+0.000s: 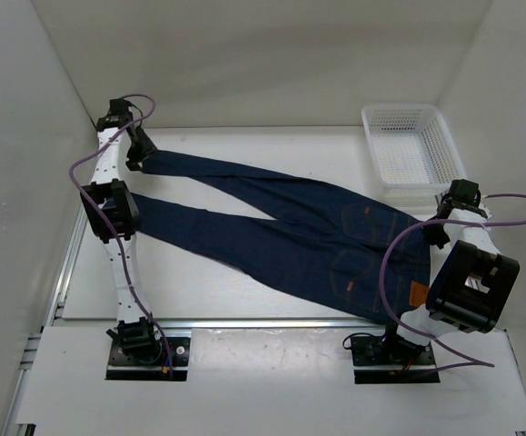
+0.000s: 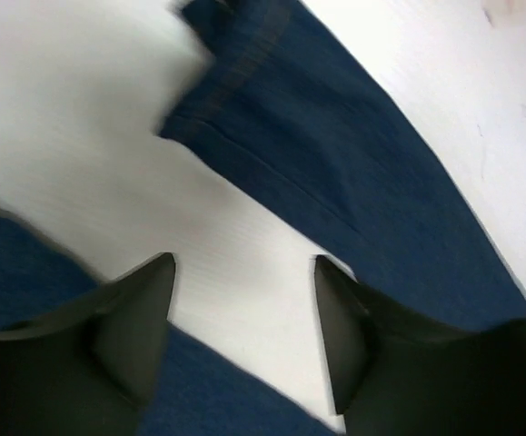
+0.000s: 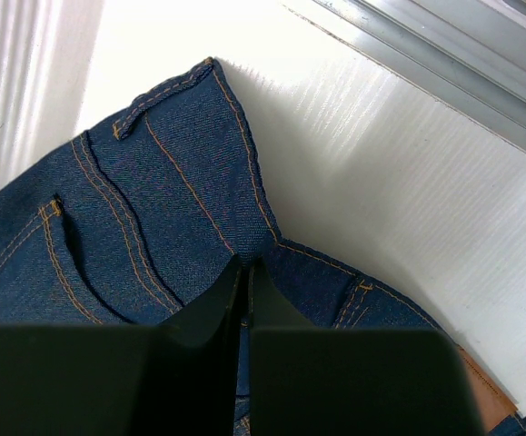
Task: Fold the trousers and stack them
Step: Flatten the trousers out
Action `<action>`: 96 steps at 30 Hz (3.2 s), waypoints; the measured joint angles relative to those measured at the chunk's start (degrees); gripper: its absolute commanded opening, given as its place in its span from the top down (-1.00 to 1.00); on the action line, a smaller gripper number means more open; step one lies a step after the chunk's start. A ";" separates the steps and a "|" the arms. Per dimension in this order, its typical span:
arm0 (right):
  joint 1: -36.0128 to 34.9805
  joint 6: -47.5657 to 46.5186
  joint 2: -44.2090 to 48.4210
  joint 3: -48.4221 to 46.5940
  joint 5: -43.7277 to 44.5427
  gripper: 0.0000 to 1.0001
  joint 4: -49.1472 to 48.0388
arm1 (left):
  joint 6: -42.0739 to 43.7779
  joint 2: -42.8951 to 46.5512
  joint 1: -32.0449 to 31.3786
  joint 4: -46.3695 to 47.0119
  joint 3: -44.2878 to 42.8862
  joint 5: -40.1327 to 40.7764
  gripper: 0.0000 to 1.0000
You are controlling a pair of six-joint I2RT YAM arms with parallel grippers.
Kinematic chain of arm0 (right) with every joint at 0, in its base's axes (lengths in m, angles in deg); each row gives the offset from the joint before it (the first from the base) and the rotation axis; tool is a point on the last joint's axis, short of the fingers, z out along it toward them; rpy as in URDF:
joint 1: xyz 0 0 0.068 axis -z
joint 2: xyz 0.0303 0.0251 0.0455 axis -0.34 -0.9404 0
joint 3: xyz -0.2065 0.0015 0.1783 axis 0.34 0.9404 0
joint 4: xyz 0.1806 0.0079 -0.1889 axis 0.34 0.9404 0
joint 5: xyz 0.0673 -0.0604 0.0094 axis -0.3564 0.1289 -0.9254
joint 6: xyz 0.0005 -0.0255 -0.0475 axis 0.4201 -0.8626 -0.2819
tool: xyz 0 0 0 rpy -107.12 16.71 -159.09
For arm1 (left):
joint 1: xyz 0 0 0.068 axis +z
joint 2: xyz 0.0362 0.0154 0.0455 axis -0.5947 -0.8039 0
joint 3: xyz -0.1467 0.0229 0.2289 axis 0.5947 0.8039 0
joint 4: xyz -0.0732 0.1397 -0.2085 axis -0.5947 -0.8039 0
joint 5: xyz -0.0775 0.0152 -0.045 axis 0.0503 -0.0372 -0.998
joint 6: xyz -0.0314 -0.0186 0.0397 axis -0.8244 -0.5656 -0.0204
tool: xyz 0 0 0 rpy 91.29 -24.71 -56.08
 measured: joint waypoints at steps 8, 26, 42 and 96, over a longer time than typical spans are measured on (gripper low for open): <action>0.04 -0.20 0.00 -0.02 -0.28 1.00 0.00 | 1.38 -5.01 3.72 1.44 -1.36 1.92 -0.45; 0.04 -0.39 -0.35 0.00 -0.59 1.00 -0.02 | 2.36 -12.20 3.06 4.90 -8.26 1.73 0.24; 0.02 -0.39 -0.35 -0.02 -0.39 1.00 0.02 | 2.82 -4.61 3.58 4.00 -3.41 4.55 0.78; -10.43 -3.02 -13.86 -9.88 -8.37 -0.18 3.21 | 6.78 3.58 -6.97 -2.38 9.29 -2.97 -0.19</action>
